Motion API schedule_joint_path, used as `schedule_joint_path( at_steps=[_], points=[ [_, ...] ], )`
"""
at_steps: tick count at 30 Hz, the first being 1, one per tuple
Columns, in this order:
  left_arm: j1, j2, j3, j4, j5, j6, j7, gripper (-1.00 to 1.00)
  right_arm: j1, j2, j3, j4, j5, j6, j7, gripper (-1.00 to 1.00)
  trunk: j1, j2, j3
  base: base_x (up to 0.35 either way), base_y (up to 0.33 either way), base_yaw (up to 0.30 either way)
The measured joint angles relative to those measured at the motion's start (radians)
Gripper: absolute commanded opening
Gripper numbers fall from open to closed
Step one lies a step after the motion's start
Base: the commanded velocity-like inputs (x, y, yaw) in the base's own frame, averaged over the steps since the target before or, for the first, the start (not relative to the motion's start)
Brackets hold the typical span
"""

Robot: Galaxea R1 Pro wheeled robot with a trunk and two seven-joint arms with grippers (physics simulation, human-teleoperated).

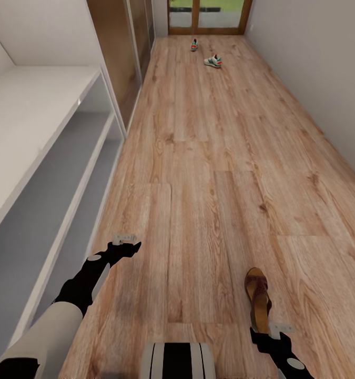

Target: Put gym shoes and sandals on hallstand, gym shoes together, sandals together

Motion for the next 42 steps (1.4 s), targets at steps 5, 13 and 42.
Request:
schedule_joint_path(
  at_steps=[5, 13, 42],
  points=[
    [0.0, 0.0, 0.0, 0.0, 0.0, 0.0, 0.0, 1.0, 0.0, 0.0, 0.0, 0.0, 0.0, 0.0, 0.0, 1.0, 0.002, -0.001, -0.019, 0.0, 0.0, 0.0],
    [0.0, 0.0, 0.0, 0.0, 0.0, -0.001, 0.0, 1.0, 0.0, 0.0, 0.0, 0.0, 0.0, 0.0, 0.0, 1.0, 0.003, -0.002, -0.027, 0.0, 0.0, 0.0],
    [0.013, 0.0, 0.0, -0.002, -0.001, -0.003, 0.003, 1.0, 0.0, 0.0, -0.001, 0.0, 0.0, 0.0, -0.001, 1.0, 0.003, -0.002, -0.027, 0.048, 0.009, 0.0]
  ],
)
